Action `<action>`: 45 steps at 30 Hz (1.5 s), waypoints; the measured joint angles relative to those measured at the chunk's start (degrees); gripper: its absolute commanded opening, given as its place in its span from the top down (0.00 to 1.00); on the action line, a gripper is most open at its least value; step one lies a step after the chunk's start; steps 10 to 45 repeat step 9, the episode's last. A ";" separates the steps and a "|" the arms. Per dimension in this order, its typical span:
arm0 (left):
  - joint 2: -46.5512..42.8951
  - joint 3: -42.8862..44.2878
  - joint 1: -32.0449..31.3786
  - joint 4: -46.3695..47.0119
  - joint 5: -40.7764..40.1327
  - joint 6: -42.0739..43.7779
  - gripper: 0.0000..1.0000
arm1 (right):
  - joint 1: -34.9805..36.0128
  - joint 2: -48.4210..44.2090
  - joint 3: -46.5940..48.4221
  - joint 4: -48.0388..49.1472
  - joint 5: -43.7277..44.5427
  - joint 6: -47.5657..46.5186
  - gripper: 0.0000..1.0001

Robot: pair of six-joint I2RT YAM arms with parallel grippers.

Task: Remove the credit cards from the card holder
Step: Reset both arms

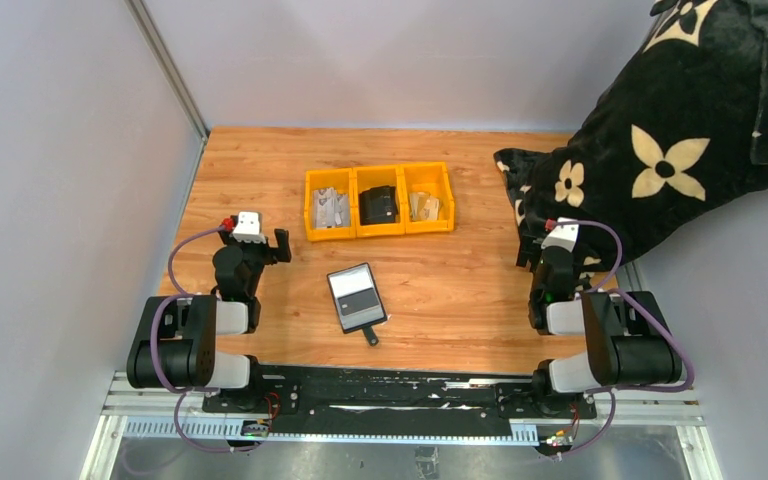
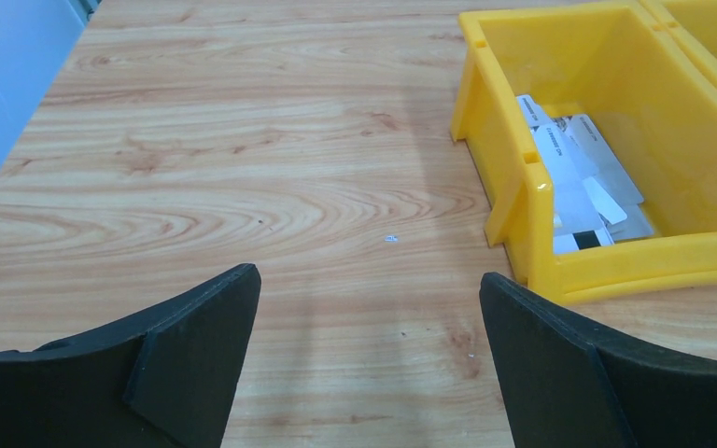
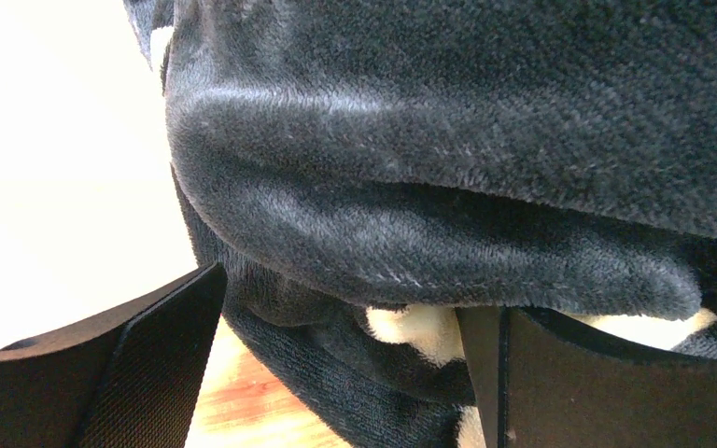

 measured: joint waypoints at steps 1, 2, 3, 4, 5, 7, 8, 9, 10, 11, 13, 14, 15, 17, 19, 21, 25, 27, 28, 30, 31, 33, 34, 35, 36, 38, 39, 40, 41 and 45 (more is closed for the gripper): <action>0.00 0.00 0.00 0.00 0.00 0.00 0.00 | 0.04 -0.11 0.02 -0.20 -0.04 -0.04 0.05; 0.00 0.00 0.00 0.00 -0.02 0.00 0.00 | 0.11 -0.11 0.02 -0.26 -0.07 -0.11 0.05; 0.00 0.00 0.00 -0.02 -0.02 0.00 0.00 | 0.11 -0.11 0.02 -0.33 -0.07 -0.20 0.05; 0.00 0.00 0.00 -0.02 0.00 0.02 0.00 | 0.13 -0.11 0.02 -0.37 -0.09 -0.28 0.05; 0.00 0.00 -0.04 -0.09 0.00 0.02 0.00 | 0.13 -0.11 0.02 -0.39 -0.09 -0.35 0.05; 0.00 0.13 -0.46 -0.50 -0.11 0.20 0.00 | 0.13 -0.11 0.02 -0.46 -0.09 -0.48 0.05; 0.00 0.24 -0.79 -0.81 -0.24 0.28 0.00 | 0.13 -0.11 0.02 -0.50 -0.09 -0.52 0.05; 0.00 0.35 -1.09 -1.07 -0.39 0.42 0.00 | 0.13 -0.11 0.02 -0.55 -0.11 -0.57 0.05; 0.00 0.35 -1.09 -1.07 -0.39 0.42 0.00 | 0.13 -0.11 0.02 -0.55 -0.11 -0.57 0.05; 0.00 0.35 -1.09 -1.07 -0.39 0.42 0.00 | 0.13 -0.11 0.02 -0.55 -0.11 -0.57 0.05; 0.00 0.35 -1.09 -1.07 -0.39 0.42 0.00 | 0.13 -0.11 0.02 -0.55 -0.11 -0.57 0.05; 0.00 0.35 -1.09 -1.07 -0.39 0.42 0.00 | 0.13 -0.11 0.02 -0.55 -0.11 -0.57 0.05; 0.00 0.35 -1.09 -1.07 -0.39 0.42 0.00 | 0.13 -0.11 0.02 -0.55 -0.11 -0.57 0.05; 0.00 0.35 -1.09 -1.07 -0.39 0.42 0.00 | 0.13 -0.11 0.02 -0.55 -0.11 -0.57 0.05; 0.00 0.35 -1.09 -1.07 -0.39 0.42 0.00 | 0.13 -0.11 0.02 -0.55 -0.11 -0.57 0.05; 0.00 0.35 -1.09 -1.07 -0.39 0.42 0.00 | 0.13 -0.11 0.02 -0.55 -0.11 -0.57 0.05; 0.00 0.35 -1.09 -1.07 -0.39 0.42 0.00 | 0.13 -0.11 0.02 -0.55 -0.11 -0.57 0.05; 0.00 0.35 -1.09 -1.07 -0.39 0.42 0.00 | 0.13 -0.11 0.02 -0.55 -0.11 -0.57 0.05; 0.00 0.35 -1.09 -1.07 -0.39 0.42 0.00 | 0.13 -0.11 0.02 -0.55 -0.11 -0.57 0.05; 0.00 0.35 -1.09 -1.07 -0.39 0.42 0.00 | 0.13 -0.11 0.02 -0.55 -0.11 -0.57 0.05; 0.00 0.35 -1.09 -1.07 -0.39 0.42 0.00 | 0.13 -0.11 0.02 -0.55 -0.11 -0.57 0.05; 0.00 0.35 -1.09 -1.07 -0.39 0.42 0.00 | 0.13 -0.11 0.02 -0.55 -0.11 -0.57 0.05; 0.00 0.35 -1.09 -1.07 -0.39 0.42 0.00 | 0.13 -0.11 0.02 -0.55 -0.11 -0.57 0.05; 0.00 0.35 -1.09 -1.07 -0.39 0.42 0.00 | 0.13 -0.11 0.02 -0.55 -0.11 -0.57 0.05; 0.00 0.35 -1.09 -1.07 -0.39 0.42 0.00 | 0.13 -0.11 0.02 -0.55 -0.11 -0.57 0.05; 0.00 0.35 -1.09 -1.07 -0.39 0.42 0.00 | 0.13 -0.11 0.02 -0.55 -0.11 -0.57 0.05; 0.00 0.35 -1.09 -1.07 -0.39 0.42 0.00 | 0.13 -0.11 0.02 -0.55 -0.11 -0.57 0.05; 0.00 0.35 -1.09 -1.07 -0.39 0.42 0.00 | 0.13 -0.11 0.02 -0.55 -0.11 -0.57 0.05; 0.00 0.35 -1.09 -1.07 -0.39 0.42 0.00 | 0.13 -0.11 0.02 -0.55 -0.11 -0.57 0.05; 0.00 0.35 -1.09 -1.07 -0.39 0.42 0.00 | 0.13 -0.11 0.02 -0.55 -0.11 -0.57 0.05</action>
